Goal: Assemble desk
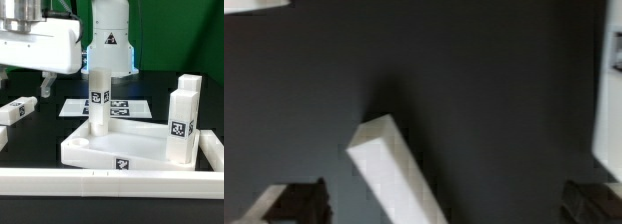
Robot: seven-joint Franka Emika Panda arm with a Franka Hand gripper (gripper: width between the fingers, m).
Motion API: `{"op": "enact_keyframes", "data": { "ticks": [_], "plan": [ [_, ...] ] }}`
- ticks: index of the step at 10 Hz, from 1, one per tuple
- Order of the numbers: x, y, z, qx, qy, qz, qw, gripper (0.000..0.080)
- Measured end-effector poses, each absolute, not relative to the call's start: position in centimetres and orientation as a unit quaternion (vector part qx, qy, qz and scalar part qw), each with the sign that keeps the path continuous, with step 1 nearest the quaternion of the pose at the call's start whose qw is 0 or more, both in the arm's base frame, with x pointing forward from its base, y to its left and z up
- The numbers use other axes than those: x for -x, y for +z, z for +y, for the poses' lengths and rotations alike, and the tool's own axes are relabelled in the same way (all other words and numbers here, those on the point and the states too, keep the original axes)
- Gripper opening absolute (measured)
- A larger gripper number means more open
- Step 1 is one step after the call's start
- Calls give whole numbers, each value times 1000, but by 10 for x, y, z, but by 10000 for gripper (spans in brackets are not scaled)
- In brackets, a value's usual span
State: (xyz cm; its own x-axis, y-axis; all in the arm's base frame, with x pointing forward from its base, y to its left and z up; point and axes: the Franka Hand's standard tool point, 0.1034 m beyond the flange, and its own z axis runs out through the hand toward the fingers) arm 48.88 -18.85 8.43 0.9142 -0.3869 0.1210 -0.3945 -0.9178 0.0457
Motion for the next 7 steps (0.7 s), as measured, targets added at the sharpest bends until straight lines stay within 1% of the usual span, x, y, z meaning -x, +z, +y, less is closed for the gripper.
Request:
{"op": "enact_keyframes", "data": {
  "ticks": [1,2,4,5,6,7],
  "plan": [
    [-489,84,-186,-978,51,-201,33,649],
    [-488,83,-184,-979,38,-200,26,649],
    [-488,82,-183,-979,34,-200,25,649],
    [-480,80,-181,-979,-5,-204,9,649],
    [-468,74,-194,-978,-34,-205,4,649],
    [-451,64,-211,-977,-51,-207,8,649]
  ]
}}
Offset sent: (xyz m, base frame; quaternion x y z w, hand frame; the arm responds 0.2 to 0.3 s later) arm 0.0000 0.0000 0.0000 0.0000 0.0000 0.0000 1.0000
